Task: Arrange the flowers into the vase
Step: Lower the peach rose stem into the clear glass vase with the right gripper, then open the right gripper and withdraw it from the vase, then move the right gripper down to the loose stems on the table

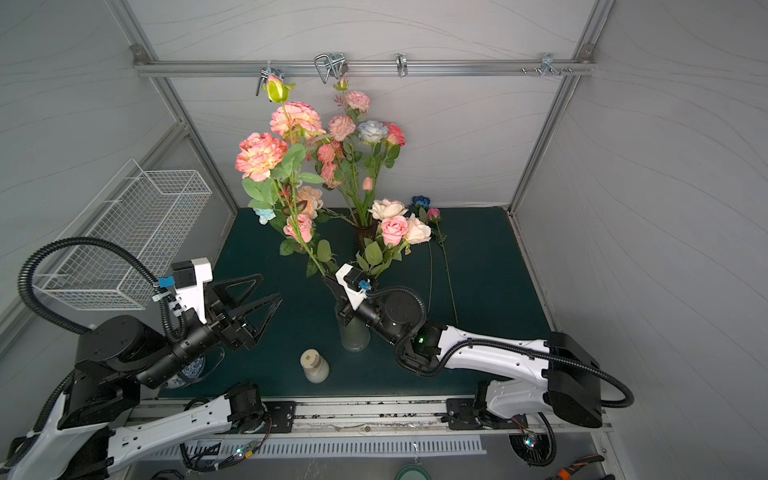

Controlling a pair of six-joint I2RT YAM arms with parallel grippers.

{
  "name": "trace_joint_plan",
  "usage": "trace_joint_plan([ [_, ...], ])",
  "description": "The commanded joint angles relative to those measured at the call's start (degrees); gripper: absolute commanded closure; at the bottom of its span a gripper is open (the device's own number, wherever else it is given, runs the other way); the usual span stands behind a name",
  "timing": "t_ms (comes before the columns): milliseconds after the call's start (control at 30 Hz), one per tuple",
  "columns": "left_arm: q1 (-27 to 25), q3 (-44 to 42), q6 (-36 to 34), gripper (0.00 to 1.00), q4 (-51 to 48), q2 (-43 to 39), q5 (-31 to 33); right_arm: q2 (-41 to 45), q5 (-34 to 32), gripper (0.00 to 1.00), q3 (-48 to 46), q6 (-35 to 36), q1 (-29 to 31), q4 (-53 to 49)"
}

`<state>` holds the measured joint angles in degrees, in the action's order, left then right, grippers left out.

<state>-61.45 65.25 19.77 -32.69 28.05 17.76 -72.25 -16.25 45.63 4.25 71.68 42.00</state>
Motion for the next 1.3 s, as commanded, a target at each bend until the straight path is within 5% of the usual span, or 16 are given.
trace_joint_plan([
  [0, 0.10, 1.89, -0.87, 0.01, 1.92, 0.94, 0.20, 1.32, -1.90, 1.00, -0.82, -1.41, 0.74, 3.81],
  [133, 0.10, 2.16, -1.14, 0.01, 1.99, 1.48, 0.10, 2.19, -2.13, 1.00, -1.99, -1.83, 0.91, 3.44],
  [267, 0.10, 2.14, -1.66, 0.01, 2.27, 1.88, 0.44, 3.06, -1.98, 0.66, -3.47, -2.69, 1.01, 3.79],
  [467, 0.10, 2.56, -1.84, 0.01, 2.15, 2.85, 0.10, 4.81, -2.21, 0.48, -3.84, -2.67, 1.79, 2.22],
  [733, 0.08, 3.42, -1.92, 0.01, 2.21, 2.81, -0.40, 13.26, -2.18, 0.44, -5.12, -8.00, 3.17, -6.96],
  [1000, 0.10, 2.62, -2.78, 0.01, 3.41, 1.09, 0.11, 29.55, 0.25, 0.42, -7.81, -14.95, 5.10, -33.27],
  [1267, 0.10, 0.41, -3.07, 0.01, 3.95, -0.41, 1.27, 38.83, -7.26, 0.42, -13.54, -26.76, 6.78, -54.04],
])
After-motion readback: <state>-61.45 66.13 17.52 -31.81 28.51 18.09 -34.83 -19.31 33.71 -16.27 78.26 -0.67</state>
